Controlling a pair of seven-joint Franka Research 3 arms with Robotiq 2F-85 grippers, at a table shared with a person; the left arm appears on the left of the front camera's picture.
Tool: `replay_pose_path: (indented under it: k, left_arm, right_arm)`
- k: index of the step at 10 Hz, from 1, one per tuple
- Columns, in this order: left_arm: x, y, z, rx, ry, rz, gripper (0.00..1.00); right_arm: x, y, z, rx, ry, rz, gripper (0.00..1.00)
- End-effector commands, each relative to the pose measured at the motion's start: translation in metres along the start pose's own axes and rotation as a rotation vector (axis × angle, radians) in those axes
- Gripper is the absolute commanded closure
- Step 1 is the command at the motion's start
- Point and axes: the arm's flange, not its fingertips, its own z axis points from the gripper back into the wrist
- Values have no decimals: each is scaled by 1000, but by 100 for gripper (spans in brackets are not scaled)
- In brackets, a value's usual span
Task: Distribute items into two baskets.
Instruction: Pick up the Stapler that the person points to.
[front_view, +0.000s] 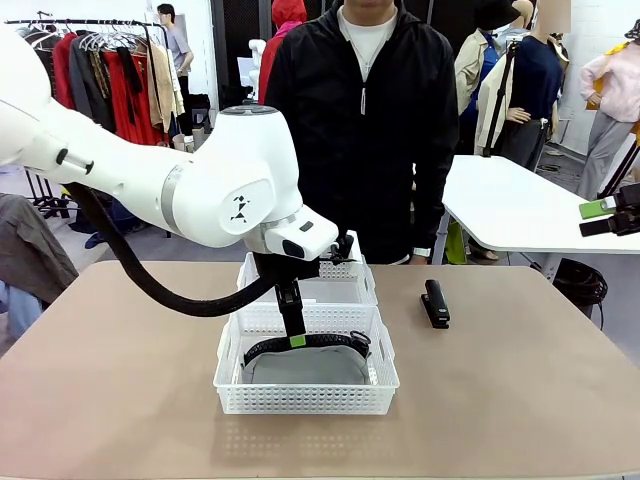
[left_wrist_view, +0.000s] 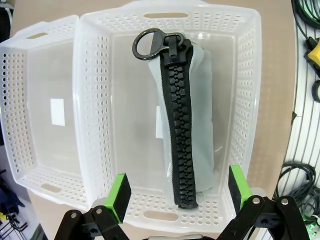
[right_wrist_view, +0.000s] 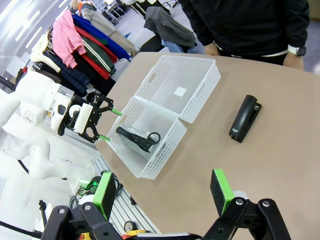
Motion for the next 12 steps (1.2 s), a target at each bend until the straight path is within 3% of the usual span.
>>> replay_pose_path:
  k: [1, 2, 4, 6, 8, 12]
  left_arm:
    - [-1, 2, 2, 5, -1, 4, 0]
    - [0, 0, 0, 0, 0, 0, 0]
    - [-14, 8, 26, -14, -93, 48, 0]
    - [-38, 37, 50, -102, -191, 187, 0]
    - [-59, 64, 72, -156, -234, 243, 0]
    - [-148, 129, 113, -277, -396, 408, 0]
  right_arm:
    - [0, 2, 0, 8, -9, -2, 0]
    - [0, 2, 0, 8, -9, -2, 0]
    - [0, 2, 0, 8, -9, -2, 0]
    - [0, 2, 0, 8, -9, -2, 0]
    - [0, 2, 0, 8, -9, -2, 0]
    - [0, 2, 0, 8, -9, -2, 0]
